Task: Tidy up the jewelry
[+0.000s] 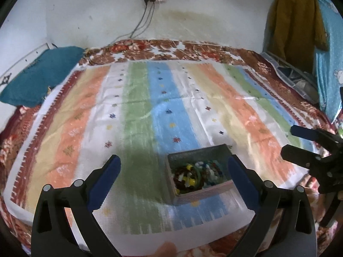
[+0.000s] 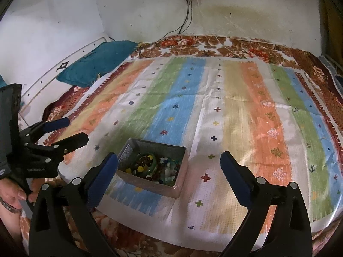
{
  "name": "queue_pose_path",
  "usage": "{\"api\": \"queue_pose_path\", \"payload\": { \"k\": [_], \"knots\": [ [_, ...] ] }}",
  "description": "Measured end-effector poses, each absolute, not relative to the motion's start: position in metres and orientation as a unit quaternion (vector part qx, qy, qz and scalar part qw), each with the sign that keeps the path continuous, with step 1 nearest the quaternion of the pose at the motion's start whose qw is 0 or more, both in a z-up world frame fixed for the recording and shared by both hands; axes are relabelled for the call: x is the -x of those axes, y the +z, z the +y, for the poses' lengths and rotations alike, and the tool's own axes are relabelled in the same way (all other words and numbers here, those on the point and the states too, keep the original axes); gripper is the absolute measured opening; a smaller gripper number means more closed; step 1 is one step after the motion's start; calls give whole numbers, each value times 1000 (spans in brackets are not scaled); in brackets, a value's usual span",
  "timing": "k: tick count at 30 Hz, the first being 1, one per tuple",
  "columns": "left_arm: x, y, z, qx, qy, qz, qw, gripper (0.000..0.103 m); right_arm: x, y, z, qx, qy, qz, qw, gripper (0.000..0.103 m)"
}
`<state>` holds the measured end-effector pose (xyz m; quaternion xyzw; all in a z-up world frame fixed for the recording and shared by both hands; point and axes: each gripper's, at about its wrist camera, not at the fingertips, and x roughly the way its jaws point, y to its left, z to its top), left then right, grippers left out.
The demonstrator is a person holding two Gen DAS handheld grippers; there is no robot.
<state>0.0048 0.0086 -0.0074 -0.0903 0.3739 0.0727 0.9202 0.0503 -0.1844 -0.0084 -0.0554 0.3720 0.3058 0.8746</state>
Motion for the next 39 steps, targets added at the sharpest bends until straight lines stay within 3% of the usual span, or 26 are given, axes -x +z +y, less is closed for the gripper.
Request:
{"api": "queue_pose_path", "payload": {
  "k": [28,39],
  "knots": [
    [11,-3,-45,-5,49,368,929,97,-36,-10,-196,56,318,388,863,97],
    [14,-2,-41,14,39,366,930,97,-30,-8,-201,47,320,383,865,97]
  ]
}}
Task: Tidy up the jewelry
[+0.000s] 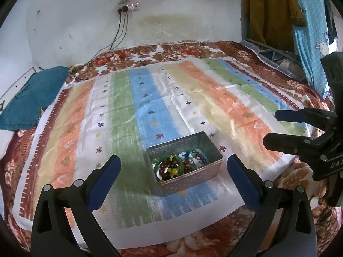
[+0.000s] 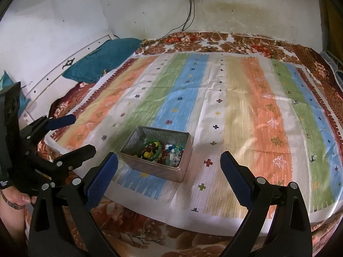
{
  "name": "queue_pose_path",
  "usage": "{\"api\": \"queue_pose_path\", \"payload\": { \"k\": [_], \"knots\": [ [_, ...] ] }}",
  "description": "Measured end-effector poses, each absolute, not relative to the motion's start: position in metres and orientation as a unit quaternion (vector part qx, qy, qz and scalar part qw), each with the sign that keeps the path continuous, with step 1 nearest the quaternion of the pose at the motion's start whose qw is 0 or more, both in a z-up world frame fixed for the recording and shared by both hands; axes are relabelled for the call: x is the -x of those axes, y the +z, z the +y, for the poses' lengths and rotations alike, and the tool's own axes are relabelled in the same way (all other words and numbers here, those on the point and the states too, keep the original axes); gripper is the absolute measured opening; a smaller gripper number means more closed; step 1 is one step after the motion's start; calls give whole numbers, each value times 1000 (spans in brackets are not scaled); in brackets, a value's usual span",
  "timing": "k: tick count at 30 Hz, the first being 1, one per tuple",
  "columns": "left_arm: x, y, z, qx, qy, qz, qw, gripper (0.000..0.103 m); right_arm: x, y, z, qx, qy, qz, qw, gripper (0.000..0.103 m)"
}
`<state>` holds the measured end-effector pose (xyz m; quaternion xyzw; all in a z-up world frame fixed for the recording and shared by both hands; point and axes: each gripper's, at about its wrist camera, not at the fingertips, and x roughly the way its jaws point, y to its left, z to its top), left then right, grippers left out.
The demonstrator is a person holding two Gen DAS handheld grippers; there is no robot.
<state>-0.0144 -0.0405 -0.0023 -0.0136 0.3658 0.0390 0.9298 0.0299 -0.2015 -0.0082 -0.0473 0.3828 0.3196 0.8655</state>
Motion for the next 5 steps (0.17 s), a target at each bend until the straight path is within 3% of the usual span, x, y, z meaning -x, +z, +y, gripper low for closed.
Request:
{"api": "queue_pose_path", "payload": {
  "k": [5],
  "knots": [
    [14,-3,-37,25,38,367,929,97,-28,-7,-205,48,315,374,871,97]
  ]
}}
